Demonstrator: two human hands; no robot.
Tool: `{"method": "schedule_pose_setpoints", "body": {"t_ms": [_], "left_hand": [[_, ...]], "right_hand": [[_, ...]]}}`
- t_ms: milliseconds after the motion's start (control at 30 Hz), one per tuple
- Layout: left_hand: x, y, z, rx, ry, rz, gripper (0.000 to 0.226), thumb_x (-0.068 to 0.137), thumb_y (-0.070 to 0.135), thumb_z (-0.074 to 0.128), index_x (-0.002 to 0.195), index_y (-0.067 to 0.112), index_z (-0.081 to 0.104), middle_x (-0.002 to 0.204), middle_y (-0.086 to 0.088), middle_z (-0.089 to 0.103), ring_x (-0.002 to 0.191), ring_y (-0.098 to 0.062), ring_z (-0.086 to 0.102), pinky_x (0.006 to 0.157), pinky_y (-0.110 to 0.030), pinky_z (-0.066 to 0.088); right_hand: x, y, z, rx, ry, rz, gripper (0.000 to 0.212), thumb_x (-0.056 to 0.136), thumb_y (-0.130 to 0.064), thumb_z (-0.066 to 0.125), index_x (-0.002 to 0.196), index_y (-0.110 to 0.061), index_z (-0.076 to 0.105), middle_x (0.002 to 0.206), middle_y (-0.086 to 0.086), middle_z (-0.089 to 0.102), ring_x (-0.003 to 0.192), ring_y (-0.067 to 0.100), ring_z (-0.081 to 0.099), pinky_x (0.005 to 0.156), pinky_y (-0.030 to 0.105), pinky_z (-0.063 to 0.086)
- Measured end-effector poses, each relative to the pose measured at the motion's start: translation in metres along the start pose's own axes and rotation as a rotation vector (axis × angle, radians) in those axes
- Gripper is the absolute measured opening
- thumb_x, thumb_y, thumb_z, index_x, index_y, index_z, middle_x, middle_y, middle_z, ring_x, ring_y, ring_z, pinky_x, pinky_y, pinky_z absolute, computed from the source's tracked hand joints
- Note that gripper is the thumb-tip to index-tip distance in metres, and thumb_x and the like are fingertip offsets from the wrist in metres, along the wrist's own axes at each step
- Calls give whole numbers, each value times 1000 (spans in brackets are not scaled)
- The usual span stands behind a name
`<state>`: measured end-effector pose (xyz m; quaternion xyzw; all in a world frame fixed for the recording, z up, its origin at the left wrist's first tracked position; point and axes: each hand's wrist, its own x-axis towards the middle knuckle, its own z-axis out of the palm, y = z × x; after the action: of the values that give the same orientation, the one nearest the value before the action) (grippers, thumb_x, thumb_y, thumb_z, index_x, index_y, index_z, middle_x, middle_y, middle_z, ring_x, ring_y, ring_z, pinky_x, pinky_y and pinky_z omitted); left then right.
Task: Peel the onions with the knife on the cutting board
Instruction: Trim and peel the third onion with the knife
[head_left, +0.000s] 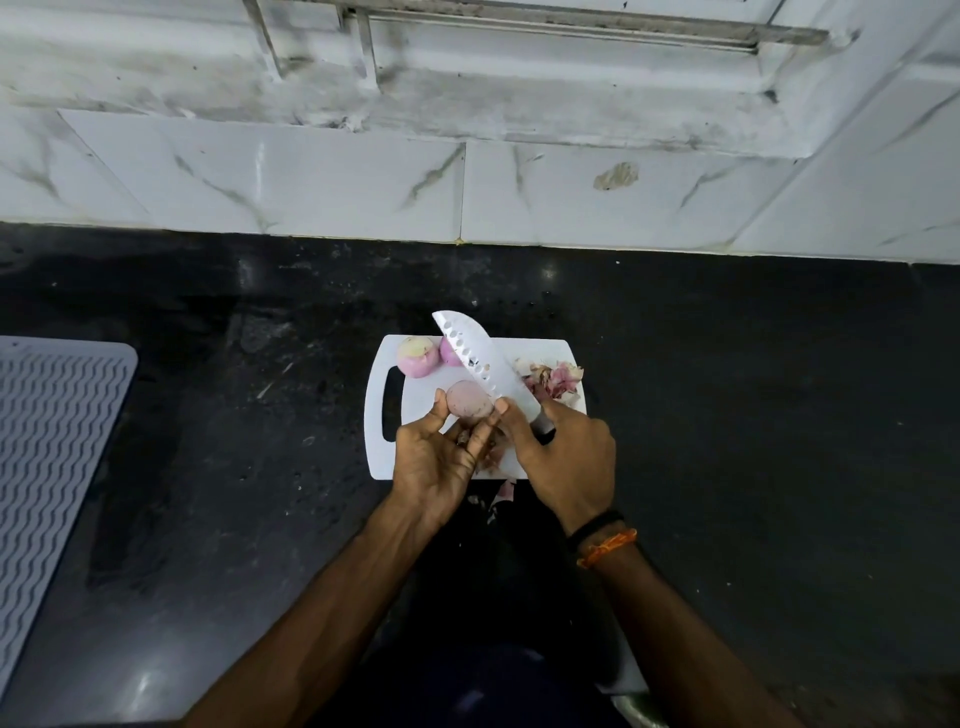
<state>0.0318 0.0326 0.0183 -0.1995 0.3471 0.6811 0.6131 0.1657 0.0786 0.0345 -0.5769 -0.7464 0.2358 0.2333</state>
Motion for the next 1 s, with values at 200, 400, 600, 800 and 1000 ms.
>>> {"method": "schedule_pose_setpoints", "body": {"t_ms": [200, 400, 600, 800, 1000], "left_hand": [[-3, 0, 4, 10, -14, -14, 25, 97, 16, 58, 102, -4, 72, 107, -23, 68, 89, -29, 72, 66, -30, 63], [0, 2, 1, -69, -54, -23, 48, 93, 18, 64, 134, -5, 56, 133, -32, 58, 123, -42, 59, 86, -43, 61], [1, -1, 1, -71, -28, -30, 54, 89, 20, 65, 137, -4, 54, 136, -30, 56, 126, -40, 57, 80, -40, 62], [1, -1, 1, 3, -33, -14, 40, 90, 15, 63, 125, -5, 61, 121, -23, 64, 108, -32, 66, 72, -34, 62], [2, 0, -2, 54, -80, 51, 47, 85, 15, 66, 129, 0, 58, 136, -24, 59, 126, -35, 58, 96, -42, 56]], "right_hand": [[-10, -5, -1, 0, -90, -81, 50, 88, -71, 55, 57, -35, 38, 52, -16, 46, 49, 6, 52, 50, 27, 42], [3, -2, -5, 97, 21, 44, 54, 87, -64, 62, 54, -25, 43, 48, -11, 50, 47, 5, 50, 49, 24, 36], [-2, -1, -3, 23, -1, -10, 54, 89, -66, 58, 58, -22, 48, 49, -8, 50, 45, 6, 49, 47, 25, 35], [-9, -4, -3, -8, -85, -79, 48, 88, -71, 55, 63, -31, 48, 52, -13, 50, 51, 7, 54, 51, 27, 41], [5, -2, -7, 22, -3, 16, 50, 88, -64, 59, 59, -27, 46, 49, -12, 46, 46, 4, 47, 47, 20, 29]]}}
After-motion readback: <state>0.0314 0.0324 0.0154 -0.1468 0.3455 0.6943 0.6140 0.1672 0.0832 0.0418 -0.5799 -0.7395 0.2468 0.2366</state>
